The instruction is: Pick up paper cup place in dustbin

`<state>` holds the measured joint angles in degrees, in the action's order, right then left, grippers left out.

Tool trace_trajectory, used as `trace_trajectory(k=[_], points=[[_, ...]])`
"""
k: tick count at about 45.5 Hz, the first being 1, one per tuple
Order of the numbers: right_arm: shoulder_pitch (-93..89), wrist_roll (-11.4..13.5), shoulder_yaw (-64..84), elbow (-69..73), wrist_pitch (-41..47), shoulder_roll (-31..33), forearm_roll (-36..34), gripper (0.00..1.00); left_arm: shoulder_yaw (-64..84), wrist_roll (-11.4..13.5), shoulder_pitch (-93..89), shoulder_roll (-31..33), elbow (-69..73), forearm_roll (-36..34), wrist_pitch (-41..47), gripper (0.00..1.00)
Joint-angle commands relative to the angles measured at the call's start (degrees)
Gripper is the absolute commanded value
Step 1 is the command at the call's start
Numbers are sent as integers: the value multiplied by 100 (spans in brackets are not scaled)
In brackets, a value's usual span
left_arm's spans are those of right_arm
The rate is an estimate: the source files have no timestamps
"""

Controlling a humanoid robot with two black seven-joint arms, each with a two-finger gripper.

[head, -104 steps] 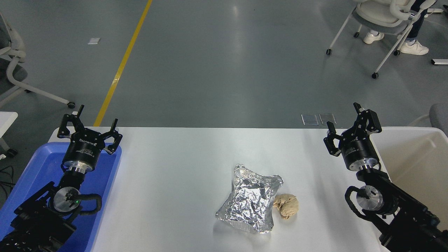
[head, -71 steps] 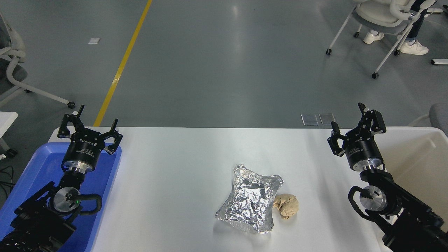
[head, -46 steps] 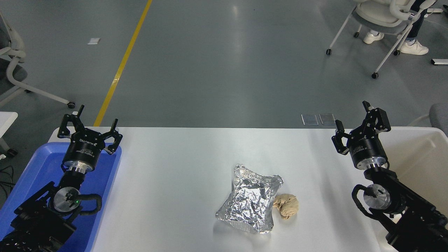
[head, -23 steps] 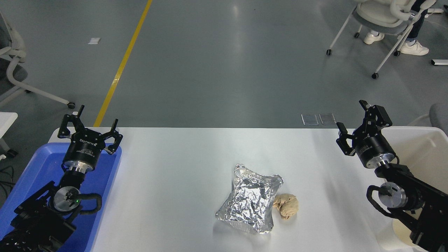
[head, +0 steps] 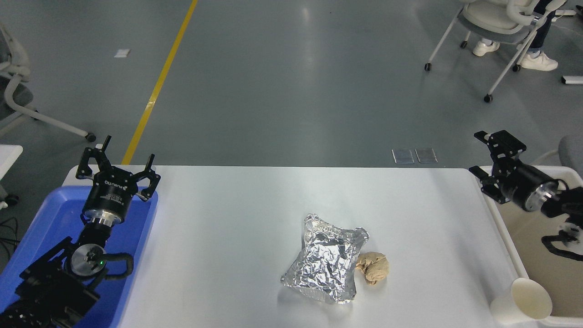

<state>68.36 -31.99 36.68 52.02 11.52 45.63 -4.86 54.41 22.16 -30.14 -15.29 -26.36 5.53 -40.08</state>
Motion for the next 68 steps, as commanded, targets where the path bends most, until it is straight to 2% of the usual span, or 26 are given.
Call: trace_trajectory(k=[1,7,11,14,16,18,21,23,24,25,27,29,34,42,51,68], points=[[2231,8,2912,545,947,34,-147,100,-9,-1,-1,0,-1,0,0,100],[3524,34,4433,792,2159,-624,-112,100,-9,8,-1,0,-1,0,0,100],[4114,96,5006,810,3126,-1161,177,100,-9,8,-1,0,-1,0,0,100],[4421,245,4989,827,3348,-1425,677,100,-9,8,-1,0,-1,0,0,100],[4658,447,4919,862,3348,-1574,985,100,-9,8,-1,0,-1,0,0,100],[4887,736,4753,941,3348,-1689,1188,100,-9,8,8,0,0,0,0,100],[5169,1394,4366,1108,3348,-1795,1347,100,-9,8,8,0,0,0,0,100],[5344,1922,4085,1213,3348,-1812,1365,100,-9,8,8,0,8,0,0,100],[5545,2481,3797,1344,3348,-1804,1347,100,-9,8,8,0,0,0,0,100],[5652,2704,3663,1424,3348,-1804,1347,100,-9,8,8,0,-1,0,0,100],[5837,3057,3452,1591,3348,-1812,1338,100,-9,8,8,0,8,0,0,100],[5995,3233,3346,1767,3348,-1839,1329,100,-9,8,8,-9,-1,0,0,100],[6259,3322,3319,1996,3348,-2006,1329,100,-9,8,8,-9,0,0,0,100],[6312,3331,3372,2365,3348,-2225,1365,100,-18,-1,-1,0,-1,0,-8,100],[6558,3331,3398,2971,3348,-2190,1382,100,-18,-10,-1,0,-9,0,-8,100],[7042,3313,3908,3262,3348,-1997,1180,100,-18,-10,-9,0,-9,0,-8,100]])
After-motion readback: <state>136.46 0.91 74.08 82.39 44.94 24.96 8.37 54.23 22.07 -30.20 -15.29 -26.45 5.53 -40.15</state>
